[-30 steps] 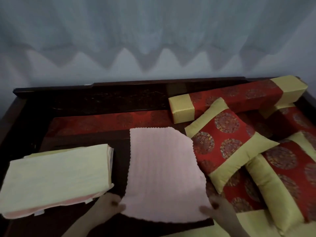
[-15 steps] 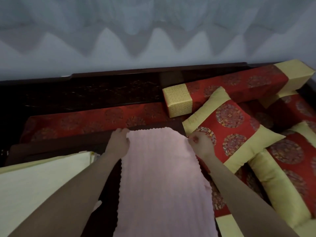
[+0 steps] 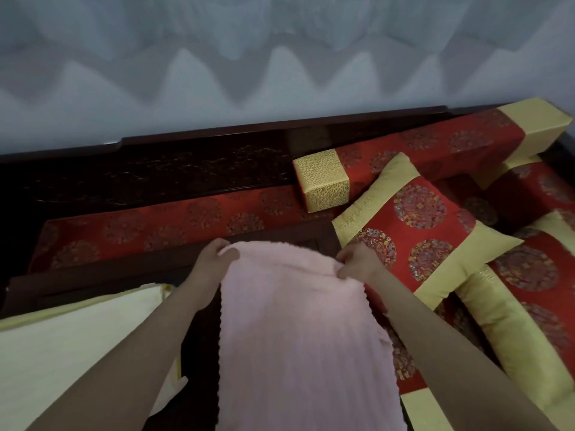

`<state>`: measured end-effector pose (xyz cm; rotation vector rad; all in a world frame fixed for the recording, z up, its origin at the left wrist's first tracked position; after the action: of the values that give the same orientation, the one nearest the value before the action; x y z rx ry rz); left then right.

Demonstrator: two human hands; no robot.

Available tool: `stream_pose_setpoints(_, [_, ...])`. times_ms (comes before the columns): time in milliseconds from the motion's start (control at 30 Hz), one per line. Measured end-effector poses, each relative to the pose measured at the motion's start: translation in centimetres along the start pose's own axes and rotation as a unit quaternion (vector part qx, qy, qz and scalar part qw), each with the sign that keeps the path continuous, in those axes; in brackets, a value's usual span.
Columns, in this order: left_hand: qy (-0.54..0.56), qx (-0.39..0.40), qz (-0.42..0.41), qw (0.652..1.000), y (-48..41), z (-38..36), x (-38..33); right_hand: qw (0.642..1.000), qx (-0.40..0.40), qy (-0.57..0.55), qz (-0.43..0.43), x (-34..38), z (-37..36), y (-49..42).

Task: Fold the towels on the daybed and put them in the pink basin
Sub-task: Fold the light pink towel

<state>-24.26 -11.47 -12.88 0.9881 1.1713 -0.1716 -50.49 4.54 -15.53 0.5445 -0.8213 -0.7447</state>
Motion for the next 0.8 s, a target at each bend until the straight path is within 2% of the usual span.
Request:
stream_pose_setpoints(67, [0.055, 0.046, -0.055, 0.996, 3.1, 0.2, -1.4, 0.994, 0.096, -0.022, 0.054, 0.4, -0.1, 3.5])
stream_pose_setpoints(133, [0.095, 0.126, -0.092, 0.983, 6.5, 0.1, -2.0, 0.968, 0.217, -0.068, 0.105, 0.2, -1.0, 8.2])
stream_pose_setpoints(233, [0.139, 0.251, -0.076, 0.955, 10.8, -0.6, -0.7, 0.915, 0.356, -0.083, 0.172, -1.4, -3.3, 14.5])
stream_pose_setpoints(367, [0.112, 0.367, -0.011, 0.923, 13.9, -1.8, 3.4, 0.897, 0.411, 0.025, 0.163, -4.2, -6.6, 18.2])
stream_pose_setpoints(433, [0.109, 0.374, 0.013, 0.921, 14.1, -2.3, 4.6, 0.893, 0.425, 0.036, 0.141, -5.0, -7.8, 18.8])
stream_pose_setpoints(467, [0.114, 0.36, 0.019, 0.926, 13.9, -2.5, 4.9, 0.896, 0.423, 0.031, 0.131, -5.5, -8.2, 18.6])
stream_pose_setpoints(533, [0.105, 0.297, 0.023, 0.949, 12.9, -2.8, 4.9, 0.92, 0.366, 0.025, 0.142, -6.4, -8.3, 17.6])
stream_pose_setpoints(633, [0.059, 0.182, 0.011, 0.981, 10.1, -2.6, 4.5, 0.961, 0.184, 0.036, 0.202, -6.7, -7.6, 14.9])
stream_pose_setpoints(700, [0.028, 0.147, 0.01, 0.989, 7.9, -2.7, 4.5, 0.966, 0.085, 0.044, 0.24, -6.0, -7.0, 13.8])
stream_pose_setpoints(800, [0.003, 0.076, 0.035, 0.996, 4.9, -2.9, 4.6, 0.97, 0.045, -0.036, 0.238, -5.1, -6.1, 12.3])
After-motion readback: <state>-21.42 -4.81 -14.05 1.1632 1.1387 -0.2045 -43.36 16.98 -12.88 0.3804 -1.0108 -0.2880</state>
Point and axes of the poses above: each hand's wrist, its own y-axis away from the middle knuckle, its own z-axis out of the back of the hand, x = y × z, the point moved 6 cm from there along -y, towards the middle knuckle, and after that the axes turned 13 degrees about x, right-handed, at the moved point
